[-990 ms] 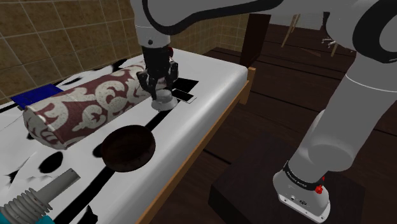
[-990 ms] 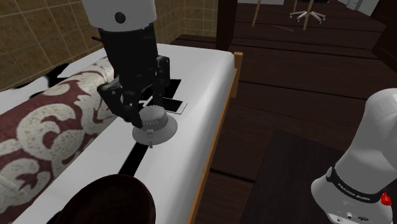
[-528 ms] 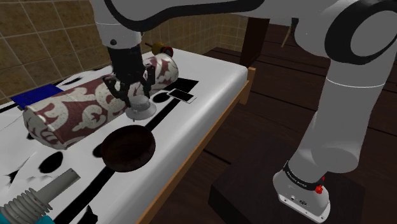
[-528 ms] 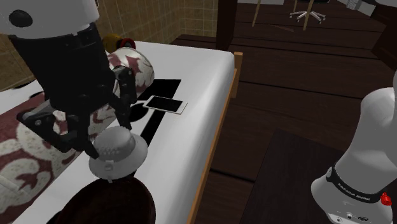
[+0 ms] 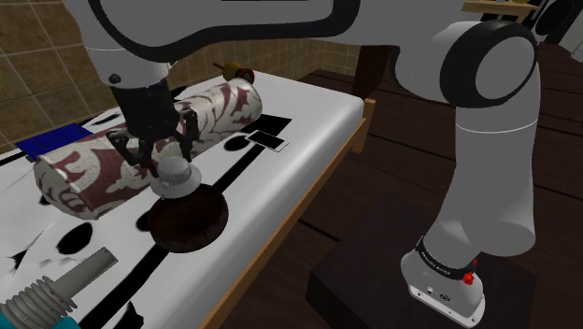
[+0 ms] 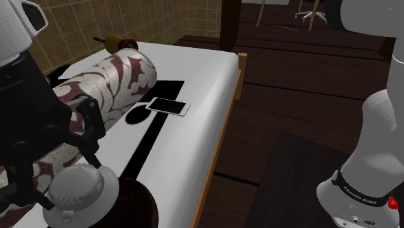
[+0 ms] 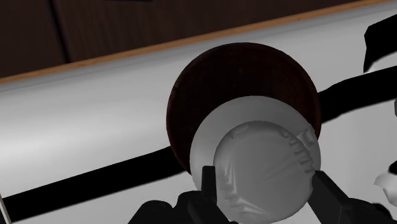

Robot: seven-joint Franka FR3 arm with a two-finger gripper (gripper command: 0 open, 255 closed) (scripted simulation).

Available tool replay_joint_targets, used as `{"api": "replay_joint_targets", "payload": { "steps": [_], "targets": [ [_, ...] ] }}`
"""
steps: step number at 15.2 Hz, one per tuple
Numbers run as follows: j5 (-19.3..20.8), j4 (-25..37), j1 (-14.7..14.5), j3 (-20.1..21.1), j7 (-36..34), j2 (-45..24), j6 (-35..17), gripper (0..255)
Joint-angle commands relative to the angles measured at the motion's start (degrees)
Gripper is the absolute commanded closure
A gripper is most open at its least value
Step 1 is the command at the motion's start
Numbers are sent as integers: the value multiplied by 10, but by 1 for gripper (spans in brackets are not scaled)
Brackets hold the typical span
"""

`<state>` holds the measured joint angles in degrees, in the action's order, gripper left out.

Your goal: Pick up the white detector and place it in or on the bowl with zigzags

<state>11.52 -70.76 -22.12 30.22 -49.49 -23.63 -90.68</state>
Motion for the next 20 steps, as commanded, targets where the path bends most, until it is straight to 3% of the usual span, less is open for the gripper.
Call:
{"api": "replay_joint_targets", "payload": {
  "steps": [1, 13, 20],
  "targets": [
    [-1, -22, 3, 0, -2, 4, -18, 255],
    [-3, -126, 17, -2, -5, 12, -115, 255],
    [-3, -130, 18, -2, -6, 11, -118, 255]
  ]
}}
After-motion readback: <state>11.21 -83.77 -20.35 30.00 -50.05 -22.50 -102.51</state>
